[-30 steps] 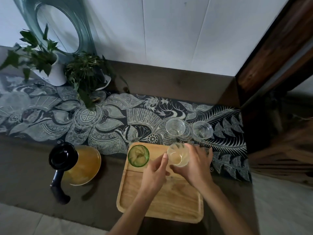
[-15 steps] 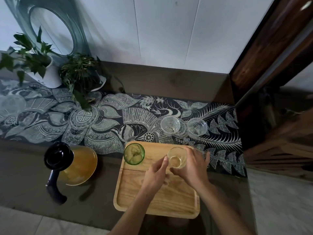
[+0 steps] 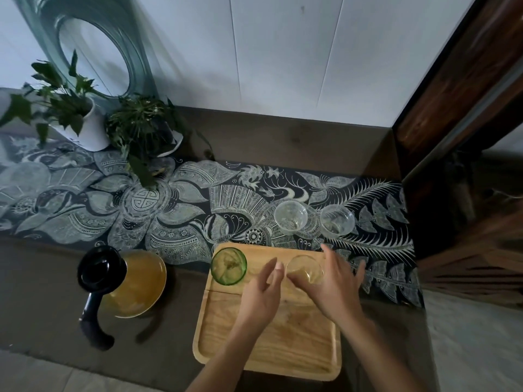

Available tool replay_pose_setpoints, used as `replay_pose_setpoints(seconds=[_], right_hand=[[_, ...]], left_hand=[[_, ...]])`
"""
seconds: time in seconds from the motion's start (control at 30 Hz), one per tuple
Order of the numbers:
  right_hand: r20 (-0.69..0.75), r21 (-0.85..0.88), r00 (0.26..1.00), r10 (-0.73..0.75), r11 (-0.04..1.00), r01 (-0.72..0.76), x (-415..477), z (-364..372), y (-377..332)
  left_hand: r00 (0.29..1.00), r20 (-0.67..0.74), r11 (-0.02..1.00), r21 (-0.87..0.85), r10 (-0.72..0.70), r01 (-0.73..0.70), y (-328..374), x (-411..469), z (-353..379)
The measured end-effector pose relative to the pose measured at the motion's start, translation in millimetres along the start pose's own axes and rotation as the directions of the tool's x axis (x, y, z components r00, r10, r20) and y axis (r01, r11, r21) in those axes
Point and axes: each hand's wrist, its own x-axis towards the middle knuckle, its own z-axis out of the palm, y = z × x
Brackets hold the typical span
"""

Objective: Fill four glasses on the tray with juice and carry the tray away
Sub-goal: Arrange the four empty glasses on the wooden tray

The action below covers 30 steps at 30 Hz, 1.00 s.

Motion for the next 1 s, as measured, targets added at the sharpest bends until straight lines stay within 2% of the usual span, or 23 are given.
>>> replay_pose_setpoints(seconds=[0.13,0.3,0.43,0.63,0.87,1.0], right_hand=[[-0.076,-0.07,0.995,-0.072,0.995,0.066,37,-12,-8],[0.006,-0.233,0.99,-0.138,0.963,0.135,91,-14,-23],[0.166,-0.356,0.983,-0.084,0.924,0.139,121,-4,-35],[0.279,-0.427,0.96,-0.024,0.892,0.147,148,11,-41],[0.272,-0.437,0.962,0.035,0.895,0.091,158,17,-41],[0.258,-0.433,0.965,0.043,0.898,0.076,157,15,-42]], left_hand=[[0.998,-0.062,0.998,-0.055,0.005,-0.008,25,23,-9],[0.998,-0.056,0.994,-0.112,-0.029,0.022,49,53,-11],[0.994,0.043,0.977,-0.181,-0.104,0.11,63,71,-9],[0.981,0.106,0.964,-0.194,-0.162,0.18,77,93,-8],[0.965,0.132,0.949,-0.194,-0.225,0.247,80,102,-2],[0.966,0.155,0.953,-0.189,-0.208,0.236,82,104,0]])
